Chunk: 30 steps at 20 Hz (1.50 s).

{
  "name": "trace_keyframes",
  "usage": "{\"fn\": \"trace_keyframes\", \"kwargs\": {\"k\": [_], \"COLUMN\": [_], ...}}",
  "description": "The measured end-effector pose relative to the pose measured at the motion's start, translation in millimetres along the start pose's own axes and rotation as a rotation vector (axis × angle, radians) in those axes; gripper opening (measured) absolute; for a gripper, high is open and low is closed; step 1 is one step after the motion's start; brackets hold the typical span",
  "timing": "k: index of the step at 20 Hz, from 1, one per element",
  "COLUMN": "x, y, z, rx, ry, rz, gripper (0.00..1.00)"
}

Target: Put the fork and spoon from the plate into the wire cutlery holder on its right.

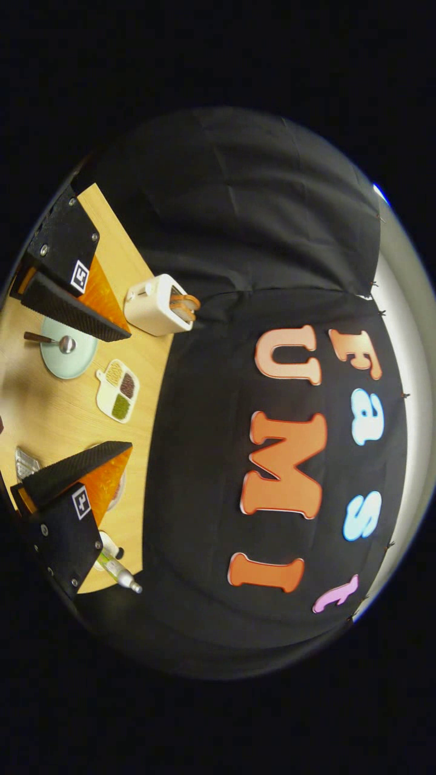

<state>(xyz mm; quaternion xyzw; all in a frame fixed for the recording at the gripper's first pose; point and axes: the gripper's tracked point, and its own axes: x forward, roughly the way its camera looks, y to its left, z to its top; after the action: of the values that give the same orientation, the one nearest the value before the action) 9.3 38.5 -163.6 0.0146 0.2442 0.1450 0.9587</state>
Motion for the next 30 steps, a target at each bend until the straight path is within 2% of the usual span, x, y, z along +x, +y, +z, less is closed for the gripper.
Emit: {"fn": "trace_keyframes", "kwargs": {"k": [2, 4, 9, 16, 19, 24, 30], "x": [15.9, 36.5, 62.9, 77.6, 85.8, 95.0, 104.1], "y": [19.9, 32.1, 64.6, 80.4, 78.2, 78.8, 82.8], "z": [-28.1, -62.8, -150.3, -218.9, -236.0, -257.2, -272.0], "rx": [-0.001, -0.01, -0.007, -0.068, -0.106, -0.145, -0.119], "ry": [0.111, 0.214, 0.507, 0.793, 0.863, 0.931, 0.988], "rz": [0.021, 0.005, 0.038, 0.087, 0.094, 0.116, 0.135], "gripper": [0.99, 0.97, 0.86, 0.73, 0.67, 0.66, 0.44]}}
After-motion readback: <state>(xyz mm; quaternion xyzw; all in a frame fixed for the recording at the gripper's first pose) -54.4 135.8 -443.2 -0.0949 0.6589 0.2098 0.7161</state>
